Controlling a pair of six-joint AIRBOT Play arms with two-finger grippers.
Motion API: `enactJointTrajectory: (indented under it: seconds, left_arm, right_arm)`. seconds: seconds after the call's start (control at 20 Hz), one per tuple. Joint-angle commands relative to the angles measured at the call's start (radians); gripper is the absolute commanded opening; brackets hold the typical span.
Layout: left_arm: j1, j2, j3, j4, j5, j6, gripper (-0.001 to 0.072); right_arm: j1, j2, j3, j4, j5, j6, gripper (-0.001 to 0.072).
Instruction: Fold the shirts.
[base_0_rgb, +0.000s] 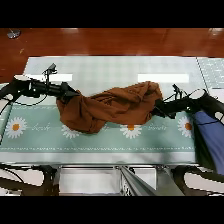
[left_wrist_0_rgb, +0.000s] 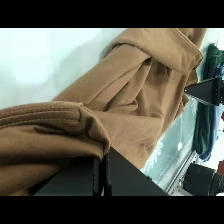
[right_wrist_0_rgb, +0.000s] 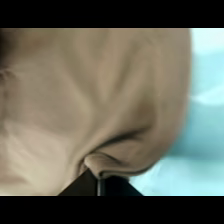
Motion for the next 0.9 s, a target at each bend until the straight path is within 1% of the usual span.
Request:
enactJointTrajectory:
  seconds: [0.0, 0.1, 0.2, 0.35, 0.4, 0.5, 0.6, 0.7, 0.85]
  left_arm:
    - [0.001, 0.028, 0.047, -0.005, -0.021, -0.016, 0.0029]
    - [0.002, 0.092, 0.157, -0.027, -0.022, -0.038, 0.0029]
    - [0.011, 0.167, 0.334, -0.068, -0.018, -0.064, 0.0029]
    - [0.05, 0.287, 0.617, -0.06, 0.021, -0.13, 0.0029]
    - [0.072, 0.333, 0.699, -0.026, 0.046, -0.159, 0.0029]
    - [0.116, 0.428, 0.825, 0.114, 0.112, -0.241, 0.0029]
    - [0.159, 0.522, 0.93, 0.259, 0.123, -0.323, 0.0029]
    - [0.177, 0.646, 0.96, 0.378, 0.107, -0.348, 0.0029]
    - [0.174, 0.829, 0.942, 0.611, 0.051, -0.393, 0.0029]
  right_arm:
    - [0.009, -0.003, 0.126, 0.011, 0.056, -0.019, 0.0017]
    - [0.009, -0.003, 0.322, 0.002, 0.12, -0.018, 0.0017]
    - [0.009, 0.009, 0.572, -0.011, 0.151, 0.003, 0.0017]
    - [0.009, 0.06, 0.947, -0.071, 0.174, 0.038, 0.0017]
    - [0.009, 0.09, 1.04, -0.098, 0.19, 0.042, 0.0017]
    - [0.009, 0.185, 1.162, -0.148, 0.216, 0.057, 0.0017]
    - [0.01, 0.319, 1.19, -0.175, 0.214, 0.052, 0.0017]
    - [0.01, 0.456, 1.19, -0.24, 0.22, 0.049, 0.0017]
    - [0.009, 0.624, 1.19, -0.363, 0.241, 0.069, 0.0017]
